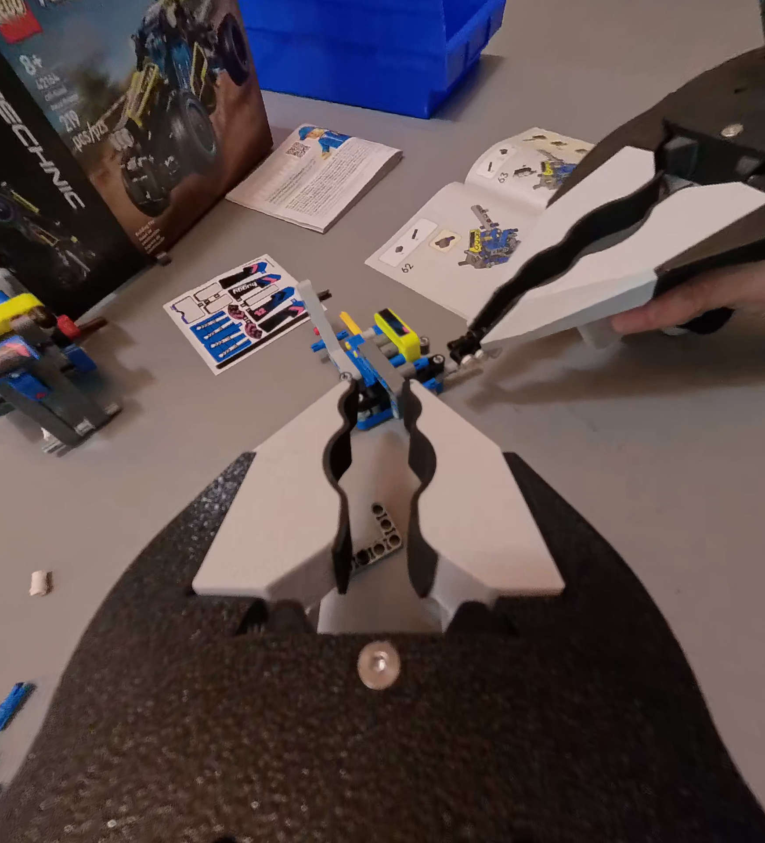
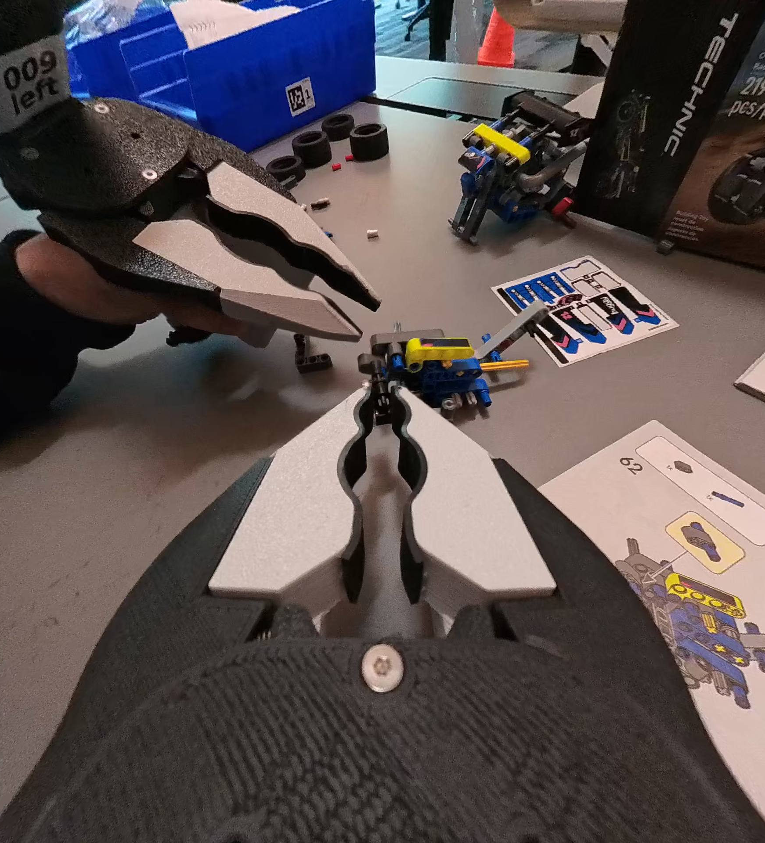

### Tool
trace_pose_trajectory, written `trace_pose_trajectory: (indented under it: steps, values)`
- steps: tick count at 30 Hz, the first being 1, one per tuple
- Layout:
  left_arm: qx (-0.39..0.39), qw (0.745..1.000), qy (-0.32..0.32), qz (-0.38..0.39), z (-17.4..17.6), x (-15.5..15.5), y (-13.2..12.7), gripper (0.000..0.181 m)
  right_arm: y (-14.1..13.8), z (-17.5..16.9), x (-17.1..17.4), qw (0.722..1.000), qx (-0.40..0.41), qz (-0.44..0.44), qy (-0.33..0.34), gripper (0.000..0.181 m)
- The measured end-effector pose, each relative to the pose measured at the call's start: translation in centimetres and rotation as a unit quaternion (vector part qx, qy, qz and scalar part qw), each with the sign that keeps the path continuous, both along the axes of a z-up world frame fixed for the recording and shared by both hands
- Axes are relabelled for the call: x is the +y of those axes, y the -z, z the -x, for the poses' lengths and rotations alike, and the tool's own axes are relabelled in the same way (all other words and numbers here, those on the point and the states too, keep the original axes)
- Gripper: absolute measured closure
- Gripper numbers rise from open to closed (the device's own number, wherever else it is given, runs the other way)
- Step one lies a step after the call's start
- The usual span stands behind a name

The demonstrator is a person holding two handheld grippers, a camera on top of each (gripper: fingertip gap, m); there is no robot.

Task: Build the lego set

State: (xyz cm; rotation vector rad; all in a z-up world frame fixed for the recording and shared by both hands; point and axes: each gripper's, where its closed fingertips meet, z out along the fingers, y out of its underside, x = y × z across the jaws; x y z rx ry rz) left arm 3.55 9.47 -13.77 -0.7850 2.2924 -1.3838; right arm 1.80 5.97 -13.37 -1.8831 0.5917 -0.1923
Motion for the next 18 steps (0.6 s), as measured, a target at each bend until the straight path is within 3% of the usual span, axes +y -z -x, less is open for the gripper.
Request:
trace_pose_trajectory:
  steps: [9,18]
  values:
    - [0.057,0.998,-0.020,0.011,-0.4,0.5,-0.3,0.165,-0.4,0.0,-0.7,0.999,0.033,-0.035,-0.002,0.176]
    - [0.075,0.996,-0.045,0.000,1.2,0.7,0.6,0.164,0.9,0.3,-0.8,1.000,0.022,0.022,-0.006,0.176]
